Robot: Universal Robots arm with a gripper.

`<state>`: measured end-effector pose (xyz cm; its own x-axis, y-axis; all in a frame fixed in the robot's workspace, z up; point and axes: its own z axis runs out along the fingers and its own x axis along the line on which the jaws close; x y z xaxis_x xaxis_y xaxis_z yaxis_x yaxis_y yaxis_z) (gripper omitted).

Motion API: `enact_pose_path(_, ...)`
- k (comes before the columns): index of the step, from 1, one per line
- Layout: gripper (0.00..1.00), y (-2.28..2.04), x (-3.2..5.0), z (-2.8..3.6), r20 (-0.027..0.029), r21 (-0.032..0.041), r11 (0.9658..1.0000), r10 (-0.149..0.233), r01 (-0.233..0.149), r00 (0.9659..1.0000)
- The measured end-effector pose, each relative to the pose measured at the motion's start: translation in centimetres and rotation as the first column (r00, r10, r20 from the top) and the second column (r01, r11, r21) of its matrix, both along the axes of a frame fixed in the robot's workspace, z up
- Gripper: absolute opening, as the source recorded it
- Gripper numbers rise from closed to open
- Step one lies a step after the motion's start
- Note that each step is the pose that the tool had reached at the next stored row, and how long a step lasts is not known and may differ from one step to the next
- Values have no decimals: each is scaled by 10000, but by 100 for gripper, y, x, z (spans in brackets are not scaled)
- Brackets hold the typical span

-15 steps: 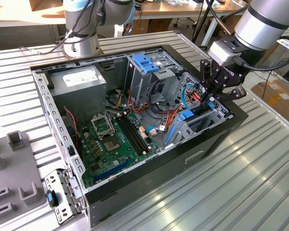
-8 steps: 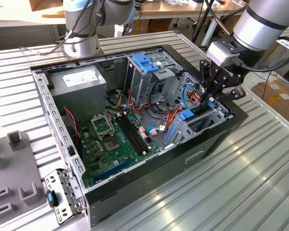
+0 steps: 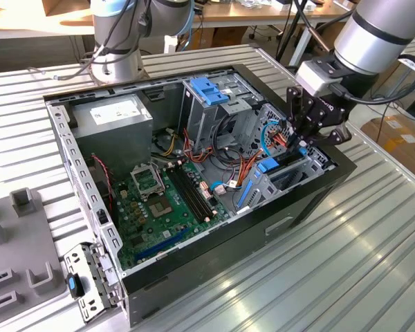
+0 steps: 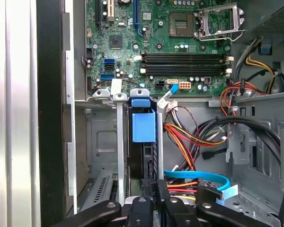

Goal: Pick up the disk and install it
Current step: 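Insert the first disk wire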

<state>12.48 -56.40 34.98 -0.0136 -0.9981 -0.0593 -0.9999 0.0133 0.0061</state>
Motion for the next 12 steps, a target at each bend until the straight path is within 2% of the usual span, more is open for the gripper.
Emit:
enact_pose_path(7, 16, -1, 1, -26, 0, -2, 10000, -3, 3, 10000)
enact_pose_path(12, 16, 0, 2, -18, 0, 5, 10000, -3, 3, 10000)
